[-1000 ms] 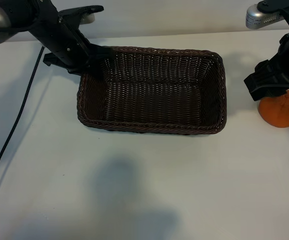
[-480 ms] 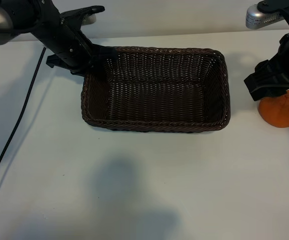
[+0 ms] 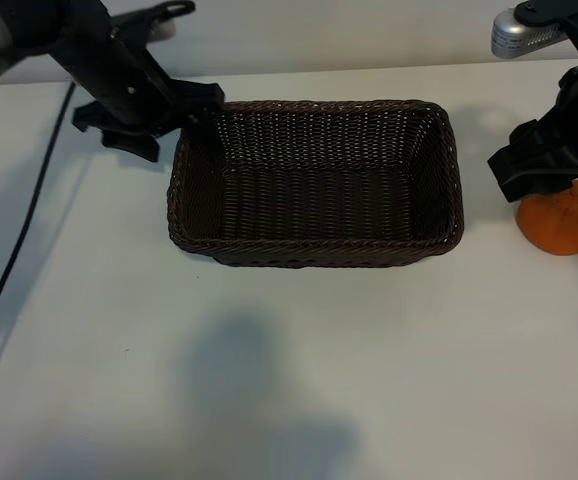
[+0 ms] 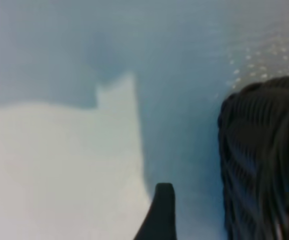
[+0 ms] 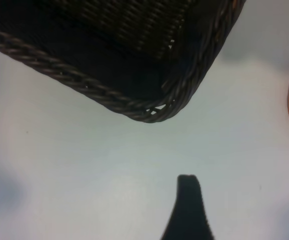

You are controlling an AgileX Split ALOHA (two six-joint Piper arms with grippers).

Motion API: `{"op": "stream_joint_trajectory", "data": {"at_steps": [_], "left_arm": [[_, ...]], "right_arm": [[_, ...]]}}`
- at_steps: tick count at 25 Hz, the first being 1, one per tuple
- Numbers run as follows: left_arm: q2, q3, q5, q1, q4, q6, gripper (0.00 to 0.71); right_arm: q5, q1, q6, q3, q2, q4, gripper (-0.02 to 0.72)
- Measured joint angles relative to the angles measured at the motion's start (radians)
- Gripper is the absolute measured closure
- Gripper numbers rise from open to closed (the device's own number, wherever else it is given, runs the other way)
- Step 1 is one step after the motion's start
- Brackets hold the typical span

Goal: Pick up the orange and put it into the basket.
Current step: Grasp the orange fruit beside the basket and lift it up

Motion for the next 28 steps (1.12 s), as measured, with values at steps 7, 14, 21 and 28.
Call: {"op": "stream_joint_trajectory", "data": {"at_steps": [7,14,21,28], "left_arm": [[-0.131,-0.010,0.077,0.000,0.124,-0.012,0.030],[-0.186,-0.031,0.157,0.042,0.179,-0.015,0.069],[-0.332,-0.032,0.160,0.306,0.180,-0.012,0.105],[-0.451,-0.035,0.156,0.441,0.187,0.074,0.118]], "right_arm": [[0.000,0.000,0.000,0.000,0.000,0.000,0.177],[0.000,0.000,0.000,0.000,0.000,0.000,0.177],[0.004,0.000,0.000,0.000,0.000,0.000,0.177],[0.005,0.000,0.000,0.000,0.000,0.000,0.177]]}}
